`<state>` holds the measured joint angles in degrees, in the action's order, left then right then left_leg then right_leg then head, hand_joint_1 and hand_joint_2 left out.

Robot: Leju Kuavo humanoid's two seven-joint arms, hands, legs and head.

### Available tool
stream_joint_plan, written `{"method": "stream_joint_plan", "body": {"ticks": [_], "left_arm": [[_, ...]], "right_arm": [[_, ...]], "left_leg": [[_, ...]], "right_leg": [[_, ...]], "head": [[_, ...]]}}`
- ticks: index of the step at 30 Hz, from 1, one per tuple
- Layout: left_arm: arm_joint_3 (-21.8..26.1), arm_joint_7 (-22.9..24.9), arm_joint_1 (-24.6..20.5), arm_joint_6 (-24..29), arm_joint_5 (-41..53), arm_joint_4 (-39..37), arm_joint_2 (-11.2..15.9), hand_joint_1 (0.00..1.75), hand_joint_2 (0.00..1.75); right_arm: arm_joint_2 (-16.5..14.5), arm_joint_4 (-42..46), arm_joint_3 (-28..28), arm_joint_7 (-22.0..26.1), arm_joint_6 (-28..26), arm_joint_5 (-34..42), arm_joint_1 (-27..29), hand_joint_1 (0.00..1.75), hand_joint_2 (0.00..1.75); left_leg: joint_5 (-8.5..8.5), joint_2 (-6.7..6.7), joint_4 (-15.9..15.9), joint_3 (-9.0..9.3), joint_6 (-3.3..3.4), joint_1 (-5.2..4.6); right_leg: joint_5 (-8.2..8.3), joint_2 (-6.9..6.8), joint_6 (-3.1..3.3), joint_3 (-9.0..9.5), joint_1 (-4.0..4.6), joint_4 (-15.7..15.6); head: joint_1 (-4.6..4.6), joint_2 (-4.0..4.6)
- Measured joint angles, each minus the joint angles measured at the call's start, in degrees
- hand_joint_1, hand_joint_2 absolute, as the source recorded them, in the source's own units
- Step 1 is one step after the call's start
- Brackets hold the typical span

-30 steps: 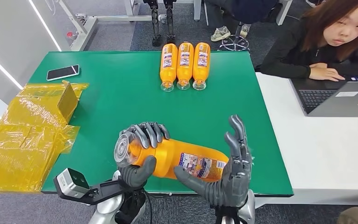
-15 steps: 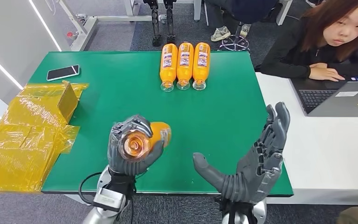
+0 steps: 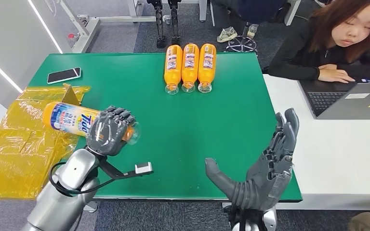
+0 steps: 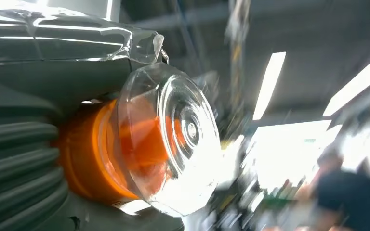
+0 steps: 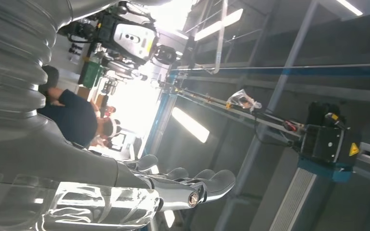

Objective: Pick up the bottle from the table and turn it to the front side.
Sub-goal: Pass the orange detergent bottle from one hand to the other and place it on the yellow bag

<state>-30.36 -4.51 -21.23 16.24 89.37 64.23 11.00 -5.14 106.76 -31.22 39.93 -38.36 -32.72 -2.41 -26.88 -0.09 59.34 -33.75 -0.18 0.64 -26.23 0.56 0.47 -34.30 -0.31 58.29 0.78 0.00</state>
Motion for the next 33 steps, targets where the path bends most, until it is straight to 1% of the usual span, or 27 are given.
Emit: {"method": "stream_joint_plan", "body": {"ticks": [2,5,9,13,14,17,18,21,26,33], "left_arm": [[-0.12,1.47,-1.35,-2.77,0.27,-3.09,2.47,1.75,1.75],[-0.26,1.68,-3.55,-3.46,0.08,-9.78,4.92,1.75,1.75],[-0.27,-0.16,-6.95,-0.38,-1.88,-21.31,6.60,1.75,1.75],[0.24,-1.13,-9.53,2.37,-3.61,-31.15,7.85,1.72,1.75],[0.44,-1.29,-9.88,2.75,-3.95,-32.99,8.15,1.46,1.75],[0.87,-1.50,-10.88,2.62,-4.68,-37.69,8.74,0.17,1.75],[0.97,-1.43,-11.30,2.18,-4.83,-39.05,8.76,0.00,1.75],[1.15,-0.63,-12.46,0.97,-4.93,-42.03,8.69,0.00,1.75],[1.68,0.27,-13.95,0.10,-5.07,-44.53,8.33,0.00,1.75],[2.59,-1.36,-15.13,0.55,-6.26,-45.73,8.23,0.00,1.75]], "right_arm": [[0.07,-0.09,0.50,0.01,0.00,0.54,0.24,0.00,1.75],[0.33,-0.09,1.27,0.01,0.00,1.11,0.55,0.00,1.75],[1.64,-0.08,2.40,0.02,0.00,3.93,0.83,0.00,1.75],[4.61,0.10,3.84,0.01,0.00,8.32,1.06,0.00,1.75],[5.50,0.24,4.18,0.02,0.00,9.43,1.09,0.00,1.75],[8.09,0.52,5.07,0.02,0.00,12.40,0.78,0.00,1.75],[8.84,0.51,5.27,0.02,0.00,13.26,0.41,0.00,1.75],[10.42,0.16,5.55,0.01,0.00,14.59,-1.28,0.00,1.75],[11.57,-1.13,5.72,0.02,0.00,14.96,-3.13,0.00,1.75],[12.32,-2.79,5.90,0.01,0.00,14.97,-3.98,0.00,1.75]], "left_leg": [[0.03,0.04,0.00,-0.01,-0.04,0.00],[0.04,0.05,-0.01,-0.02,-0.07,0.01],[0.05,0.13,0.00,-0.03,-0.08,0.00],[0.05,0.14,0.00,-0.02,-0.08,-0.01],[0.05,0.14,0.00,-0.03,-0.08,-0.01],[0.05,0.12,0.01,-0.07,-0.08,-0.01],[0.05,0.12,0.01,-0.08,-0.08,-0.01],[0.06,0.13,0.01,-0.08,-0.09,-0.01],[0.08,0.12,0.01,-0.08,-0.12,0.00],[0.08,0.12,0.01,-0.09,-0.12,0.00]], "right_leg": [[0.01,0.04,0.02,-0.04,0.00,0.01],[0.02,0.07,0.03,-0.05,0.01,0.04],[0.04,0.13,0.05,-0.07,0.00,0.05],[0.04,0.15,0.06,-0.08,-0.01,0.05],[0.04,0.15,0.06,-0.09,-0.01,0.04],[0.04,0.14,0.06,-0.11,-0.01,0.04],[0.04,0.13,0.06,-0.12,-0.01,0.04],[0.06,0.12,0.08,-0.13,-0.01,0.04],[0.09,0.12,0.11,-0.14,0.00,0.06],[0.09,0.12,0.12,-0.15,0.00,0.08]], "head": [[0.00,0.00],[0.01,0.00],[0.02,0.00],[0.02,0.00],[0.02,0.00],[0.02,0.00],[0.02,0.00],[0.02,0.00],[0.02,0.00],[0.02,0.00]]}}
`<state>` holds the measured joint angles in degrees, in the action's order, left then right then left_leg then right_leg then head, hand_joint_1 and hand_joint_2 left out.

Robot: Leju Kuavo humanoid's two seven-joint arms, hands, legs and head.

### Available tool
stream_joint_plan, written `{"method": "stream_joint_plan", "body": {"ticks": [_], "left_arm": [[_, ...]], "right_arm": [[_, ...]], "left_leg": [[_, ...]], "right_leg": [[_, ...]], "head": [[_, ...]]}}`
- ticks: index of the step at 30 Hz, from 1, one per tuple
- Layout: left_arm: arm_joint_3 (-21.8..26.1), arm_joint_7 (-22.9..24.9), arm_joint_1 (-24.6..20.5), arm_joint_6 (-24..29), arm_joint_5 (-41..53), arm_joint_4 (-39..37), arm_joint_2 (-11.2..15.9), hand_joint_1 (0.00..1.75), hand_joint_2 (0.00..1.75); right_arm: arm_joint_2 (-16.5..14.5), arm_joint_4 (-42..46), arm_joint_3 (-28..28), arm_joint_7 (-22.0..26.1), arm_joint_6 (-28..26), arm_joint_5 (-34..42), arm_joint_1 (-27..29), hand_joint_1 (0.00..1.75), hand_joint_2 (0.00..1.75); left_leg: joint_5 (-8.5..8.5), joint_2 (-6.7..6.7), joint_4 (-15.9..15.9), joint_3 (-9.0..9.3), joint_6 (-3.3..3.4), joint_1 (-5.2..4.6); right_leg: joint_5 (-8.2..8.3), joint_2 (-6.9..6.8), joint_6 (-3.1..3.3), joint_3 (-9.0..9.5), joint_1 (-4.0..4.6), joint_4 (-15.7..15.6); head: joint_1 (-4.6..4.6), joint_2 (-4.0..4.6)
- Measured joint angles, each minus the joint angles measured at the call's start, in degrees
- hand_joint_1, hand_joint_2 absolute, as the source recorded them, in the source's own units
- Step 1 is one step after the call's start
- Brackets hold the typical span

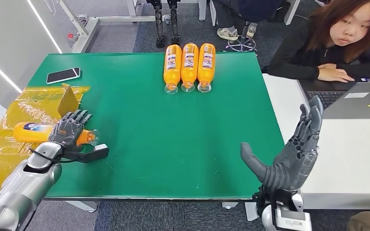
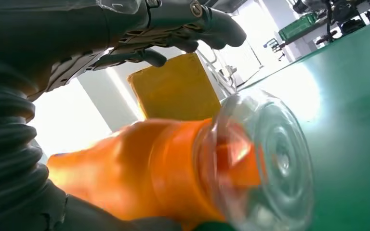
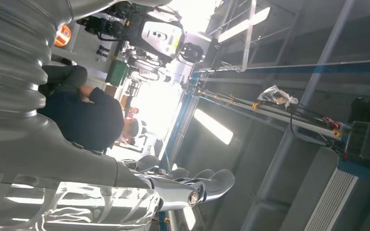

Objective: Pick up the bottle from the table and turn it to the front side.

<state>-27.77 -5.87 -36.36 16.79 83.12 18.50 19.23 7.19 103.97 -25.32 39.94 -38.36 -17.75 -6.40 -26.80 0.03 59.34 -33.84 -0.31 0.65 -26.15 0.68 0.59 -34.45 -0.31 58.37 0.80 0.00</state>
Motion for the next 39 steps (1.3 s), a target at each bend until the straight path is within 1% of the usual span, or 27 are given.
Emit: {"method": "stream_joint_plan", "body": {"ticks": [3,5,6,8,10,11,12,14,16,17,18,20,22,24,27,29,32,36,38,39], "left_arm": [[0.79,-1.77,-0.49,-0.24,-0.73,-0.11,0.03,0.00,1.75],[1.45,-4.55,-1.01,-0.45,-2.30,-0.13,0.10,0.00,1.75],[1.96,-7.11,-1.31,-0.73,-3.73,-0.09,0.24,0.00,1.75],[3.39,-14.39,-1.80,-2.73,-7.84,0.44,0.80,0.00,1.75],[4.97,-22.37,-1.89,-7.36,-12.91,2.13,1.89,0.00,1.75],[5.75,-26.25,-1.56,-11.29,-16.43,3.91,2.72,0.00,1.75],[6.44,-29.35,-0.78,-15.84,-20.65,6.51,3.89,0.00,1.75],[7.37,-33.11,3.01,-27.54,-33.52,15.97,7.62,0.00,1.75],[7.74,-34.08,8.07,-37.19,-49.17,27.88,11.72,0.00,1.75],[7.93,-34.31,10.41,-40.04,-55.92,33.74,13.38,0.00,1.75],[8.13,-34.43,12.44,-41.32,-60.52,38.89,14.56,0.00,1.75],[8.40,-34.49,15.53,-41.97,-65.35,47.55,15.94,0.00,1.75],[8.39,-34.49,17.59,-41.08,-67.49,53.45,15.84,0.00,1.75],[8.07,-34.48,19.37,-38.22,-68.98,58.29,14.18,0.00,1.75],[6.52,-34.48,20.55,-33.01,-69.76,62.41,9.24,0.00,1.75],[4.91,-34.47,20.60,-30.08,-69.24,63.10,5.03,0.00,1.75],[2.42,-34.46,20.65,-26.50,-68.47,63.27,-1.17,0.00,1.75],[0.73,-34.46,21.66,-25.06,-71.30,63.04,-8.92,0.00,1.75],[0.46,-34.45,22.68,-23.29,-72.42,62.51,-12.64,0.00,1.75],[0.41,-34.44,22.97,-22.67,-72.62,62.33,-13.64,0.00,1.75]], "right_arm": [[0.07,-0.71,0.00,0.00,0.00,-0.03,-0.49,0.00,1.75],[0.12,-1.10,0.03,0.00,0.00,0.01,-0.67,0.00,1.75],[0.20,-1.22,0.09,0.00,0.00,0.08,-0.68,0.00,1.75],[0.54,-1.31,0.36,0.00,0.00,0.45,-0.59,0.00,1.75],[1.13,-1.31,0.79,0.01,0.00,1.23,-0.44,0.00,1.75],[1.54,-1.31,1.05,0.02,0.00,1.74,-0.37,0.00,1.75],[1.95,-1.31,1.30,0.02,0.00,2.22,-0.32,0.00,1.75],[2.90,-1.28,1.71,0.02,0.00,3.26,-0.16,0.00,1.75],[3.87,-1.25,2.02,0.01,0.00,4.09,0.07,0.00,1.75],[4.34,-1.20,2.21,0.01,0.00,4.31,0.18,0.00,1.75],[4.80,-1.14,2.42,0.01,0.00,4.38,0.27,0.00,1.75],[5.56,-0.93,2.87,0.02,0.00,4.43,0.56,0.00,1.75],[6.02,-0.56,3.22,0.02,0.00,4.33,1.18,0.00,1.75],[6.15,-0.09,3.45,0.02,0.00,3.69,2.12,0.00,1.75],[5.47,0.16,3.51,0.02,0.00,0.62,3.06,0.00,1.75],[3.94,0.15,3.47,0.02,0.00,-2.55,3.39,0.00,1.75],[0.78,0.21,3.37,0.02,0.00,-7.09,4.54,0.00,1.75],[-2.76,0.76,3.39,0.02,0.00,-11.73,7.29,0.00,1.75],[-4.31,1.44,3.59,0.03,0.00,-13.62,8.97,0.00,1.75],[-4.70,1.67,3.67,0.04,0.00,-14.09,9.44,0.00,1.75]], "left_leg": [[0.00,0.00,0.00,0.00,0.00,0.00],[0.01,-0.01,0.00,0.00,-0.01,0.00],[0.01,0.00,0.00,0.00,-0.01,0.00],[0.02,0.01,0.00,0.00,-0.02,0.00],[0.02,0.03,0.00,0.00,-0.02,0.00],[0.02,0.05,0.00,-0.02,-0.02,0.00],[0.01,0.09,-0.01,-0.02,-0.02,0.00],[-0.05,0.31,-0.02,0.00,-0.11,0.01],[-0.12,0.45,-0.02,0.03,-0.20,0.01],[-0.13,0.42,-0.02,0.02,-0.21,0.01],[-0.13,0.36,-0.02,0.01,-0.21,0.00],[-0.13,0.22,-0.02,0.00,-0.20,0.00],[-0.13,0.14,-0.02,0.00,-0.20,-0.02],[-0.13,0.11,-0.02,0.00,-0.19,-0.03],[-0.11,0.04,-0.01,0.02,-0.17,-0.03],[-0.09,0.03,0.00,0.04,-0.14,-0.03],[-0.08,0.01,0.01,0.06,-0.13,-0.02],[-0.10,0.01,0.01,0.06,-0.13,-0.02],[-0.13,0.00,0.00,0.04,-0.14,-0.02],[-0.14,-0.01,0.00,0.04,-0.14,-0.02]], "right_leg": [[0.00,0.00,0.00,0.00,0.00,0.00],[0.00,0.00,0.00,0.00,0.00,0.01],[0.01,0.00,0.00,0.00,0.00,0.02],[0.03,0.02,0.03,-0.02,0.00,0.03],[0.04,0.05,0.06,-0.03,0.00,0.04],[0.04,0.07,0.06,-0.03,0.00,0.05],[0.04,0.12,0.07,-0.04,-0.01,0.06],[0.04,0.39,0.07,-0.11,-0.02,0.08],[0.03,0.58,0.10,-0.20,-0.02,0.07],[0.00,0.56,0.12,-0.20,-0.02,0.06],[-0.02,0.48,0.15,-0.20,-0.01,0.04],[-0.08,0.32,0.16,-0.16,-0.02,0.02],[-0.10,0.23,0.14,-0.13,-0.03,0.00],[-0.10,0.18,0.13,-0.10,-0.04,-0.01],[-0.06,0.08,0.15,-0.05,-0.06,-0.01],[-0.04,0.06,0.17,-0.01,-0.06,-0.01],[-0.02,0.02,0.18,0.02,-0.06,-0.01],[-0.04,0.02,0.18,0.00,-0.06,-0.01],[-0.06,0.02,0.17,-0.01,-0.06,-0.02],[-0.07,0.01,0.17,-0.01,-0.06,-0.02]], "head": [[0.01,0.00],[0.01,0.00],[0.01,0.00],[0.00,0.00],[0.02,0.00],[0.02,0.00],[0.03,0.00],[0.01,0.00],[-0.01,0.00],[-0.01,0.00],[0.00,0.00],[0.01,0.00],[0.01,0.00],[0.01,0.00],[0.02,0.00],[0.02,0.00],[0.01,0.00],[0.01,0.00],[0.00,0.00],[0.00,0.00]]}}
